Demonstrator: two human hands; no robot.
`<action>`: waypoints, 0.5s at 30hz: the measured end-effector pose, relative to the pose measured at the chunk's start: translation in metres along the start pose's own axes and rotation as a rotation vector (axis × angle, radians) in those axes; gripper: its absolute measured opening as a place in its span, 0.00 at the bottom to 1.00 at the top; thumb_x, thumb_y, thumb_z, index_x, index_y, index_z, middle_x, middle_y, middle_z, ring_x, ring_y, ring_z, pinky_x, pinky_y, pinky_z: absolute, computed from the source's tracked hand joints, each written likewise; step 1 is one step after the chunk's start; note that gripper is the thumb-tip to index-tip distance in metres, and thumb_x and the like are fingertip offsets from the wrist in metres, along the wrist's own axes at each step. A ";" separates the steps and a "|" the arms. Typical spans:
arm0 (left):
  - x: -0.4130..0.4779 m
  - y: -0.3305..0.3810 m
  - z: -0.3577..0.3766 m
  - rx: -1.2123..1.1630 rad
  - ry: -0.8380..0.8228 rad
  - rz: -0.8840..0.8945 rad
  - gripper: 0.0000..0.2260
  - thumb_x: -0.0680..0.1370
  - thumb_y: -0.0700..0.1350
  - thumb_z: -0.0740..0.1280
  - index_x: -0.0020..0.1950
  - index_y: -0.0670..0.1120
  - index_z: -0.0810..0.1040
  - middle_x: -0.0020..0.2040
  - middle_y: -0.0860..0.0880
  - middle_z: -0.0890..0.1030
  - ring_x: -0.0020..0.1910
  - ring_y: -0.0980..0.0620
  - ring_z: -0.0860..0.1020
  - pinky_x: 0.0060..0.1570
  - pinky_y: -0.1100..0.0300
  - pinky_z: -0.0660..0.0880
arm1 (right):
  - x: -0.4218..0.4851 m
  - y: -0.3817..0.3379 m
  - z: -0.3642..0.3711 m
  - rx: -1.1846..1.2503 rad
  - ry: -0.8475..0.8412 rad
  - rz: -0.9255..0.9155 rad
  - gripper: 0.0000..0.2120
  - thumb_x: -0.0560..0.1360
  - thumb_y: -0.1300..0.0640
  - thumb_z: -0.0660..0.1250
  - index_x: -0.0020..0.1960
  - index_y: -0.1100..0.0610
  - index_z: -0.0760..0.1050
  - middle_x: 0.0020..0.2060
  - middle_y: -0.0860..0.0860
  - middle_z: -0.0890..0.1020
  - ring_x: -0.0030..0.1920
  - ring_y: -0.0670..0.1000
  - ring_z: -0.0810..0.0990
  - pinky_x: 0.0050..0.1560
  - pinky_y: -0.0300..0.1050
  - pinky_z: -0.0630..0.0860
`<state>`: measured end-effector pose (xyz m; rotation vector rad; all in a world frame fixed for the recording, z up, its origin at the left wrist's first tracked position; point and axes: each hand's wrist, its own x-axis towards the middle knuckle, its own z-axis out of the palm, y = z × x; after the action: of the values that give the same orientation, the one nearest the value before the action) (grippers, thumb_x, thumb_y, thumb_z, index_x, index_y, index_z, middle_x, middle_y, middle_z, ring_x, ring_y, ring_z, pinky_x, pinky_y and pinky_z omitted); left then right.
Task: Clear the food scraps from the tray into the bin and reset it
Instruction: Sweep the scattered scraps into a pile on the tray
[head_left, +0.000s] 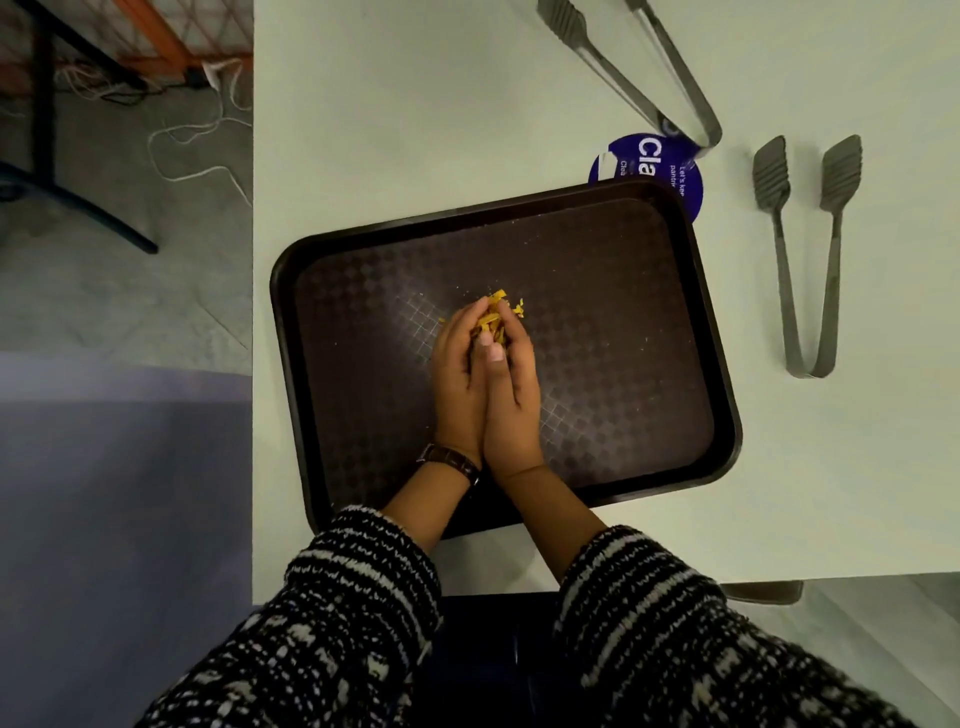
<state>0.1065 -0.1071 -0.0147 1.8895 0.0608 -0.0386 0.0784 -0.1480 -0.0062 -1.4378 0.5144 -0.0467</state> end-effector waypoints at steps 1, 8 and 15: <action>-0.001 0.003 0.001 -0.084 0.039 -0.066 0.14 0.79 0.34 0.58 0.64 0.37 0.72 0.60 0.45 0.74 0.57 0.61 0.72 0.58 0.73 0.68 | 0.000 -0.003 0.000 0.106 -0.005 0.031 0.22 0.79 0.55 0.56 0.72 0.59 0.63 0.70 0.52 0.69 0.70 0.46 0.67 0.72 0.48 0.63; -0.002 0.030 0.004 -0.682 0.194 -0.478 0.13 0.80 0.40 0.55 0.59 0.45 0.77 0.60 0.44 0.78 0.56 0.52 0.79 0.53 0.64 0.76 | 0.010 -0.024 -0.008 0.590 0.021 0.293 0.15 0.80 0.58 0.56 0.64 0.59 0.73 0.59 0.54 0.79 0.60 0.51 0.78 0.59 0.43 0.77; 0.009 0.060 0.001 -1.019 0.212 -0.614 0.11 0.79 0.40 0.57 0.53 0.41 0.79 0.54 0.39 0.80 0.54 0.44 0.80 0.55 0.52 0.76 | 0.017 -0.052 -0.010 0.820 0.036 0.416 0.13 0.78 0.55 0.59 0.59 0.57 0.76 0.57 0.58 0.80 0.58 0.55 0.79 0.64 0.53 0.72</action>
<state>0.1193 -0.1267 0.0415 0.7975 0.6746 -0.1877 0.1042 -0.1711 0.0369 -0.5175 0.7094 0.0464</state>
